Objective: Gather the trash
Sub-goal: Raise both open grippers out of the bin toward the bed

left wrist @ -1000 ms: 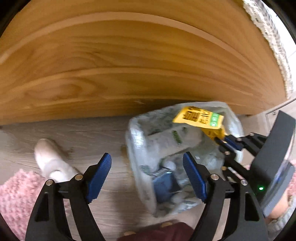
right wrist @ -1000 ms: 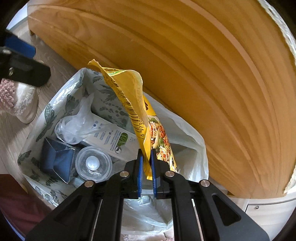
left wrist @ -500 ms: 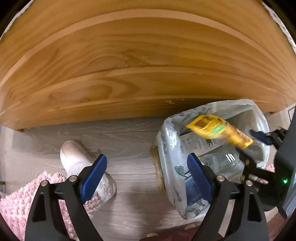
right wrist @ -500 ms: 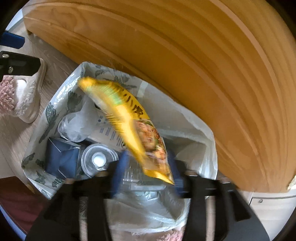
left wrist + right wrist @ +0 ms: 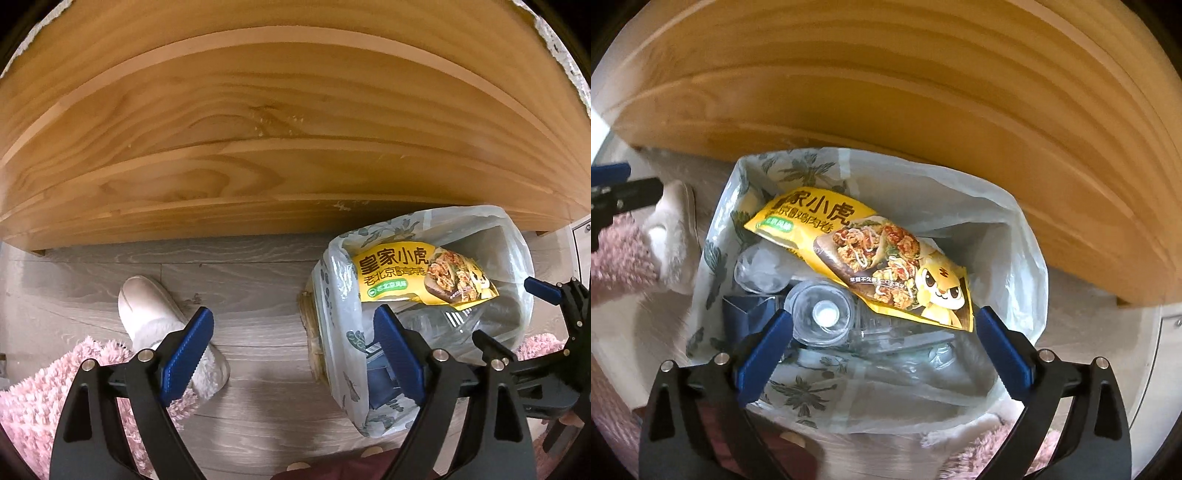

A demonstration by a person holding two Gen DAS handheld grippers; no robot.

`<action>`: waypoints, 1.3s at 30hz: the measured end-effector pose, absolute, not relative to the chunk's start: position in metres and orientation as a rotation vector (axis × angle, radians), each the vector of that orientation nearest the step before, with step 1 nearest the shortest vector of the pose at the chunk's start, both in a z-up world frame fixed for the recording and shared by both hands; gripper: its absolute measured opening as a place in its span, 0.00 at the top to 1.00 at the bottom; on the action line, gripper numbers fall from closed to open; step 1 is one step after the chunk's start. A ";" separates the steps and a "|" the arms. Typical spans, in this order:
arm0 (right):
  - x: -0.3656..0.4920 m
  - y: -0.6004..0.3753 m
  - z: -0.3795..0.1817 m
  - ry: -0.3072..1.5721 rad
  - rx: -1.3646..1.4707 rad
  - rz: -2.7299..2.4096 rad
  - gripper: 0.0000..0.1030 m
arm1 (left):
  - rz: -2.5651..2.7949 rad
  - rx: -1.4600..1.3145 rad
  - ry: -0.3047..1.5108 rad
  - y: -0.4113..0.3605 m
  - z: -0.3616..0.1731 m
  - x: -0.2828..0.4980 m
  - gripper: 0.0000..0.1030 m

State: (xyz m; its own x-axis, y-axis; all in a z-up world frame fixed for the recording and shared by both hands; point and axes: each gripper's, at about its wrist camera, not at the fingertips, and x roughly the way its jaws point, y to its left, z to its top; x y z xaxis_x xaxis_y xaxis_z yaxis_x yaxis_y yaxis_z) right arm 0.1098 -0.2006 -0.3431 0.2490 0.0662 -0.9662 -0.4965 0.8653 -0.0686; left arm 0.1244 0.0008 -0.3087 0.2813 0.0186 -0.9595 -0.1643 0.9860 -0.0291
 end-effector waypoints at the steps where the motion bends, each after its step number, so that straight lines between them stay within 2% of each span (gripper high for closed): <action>1: 0.110 -0.203 -0.342 1.264 -0.395 0.389 0.08 | 0.120 -0.133 1.276 0.000 -0.307 0.124 0.17; 23: 0.103 -0.224 -0.321 1.221 -0.356 0.300 0.08 | 0.061 -0.132 1.193 -0.012 -0.284 0.121 0.17; 39: 0.099 -0.243 -0.264 0.956 -0.217 0.281 0.08 | 0.029 -0.082 0.876 -0.021 -0.222 0.102 0.17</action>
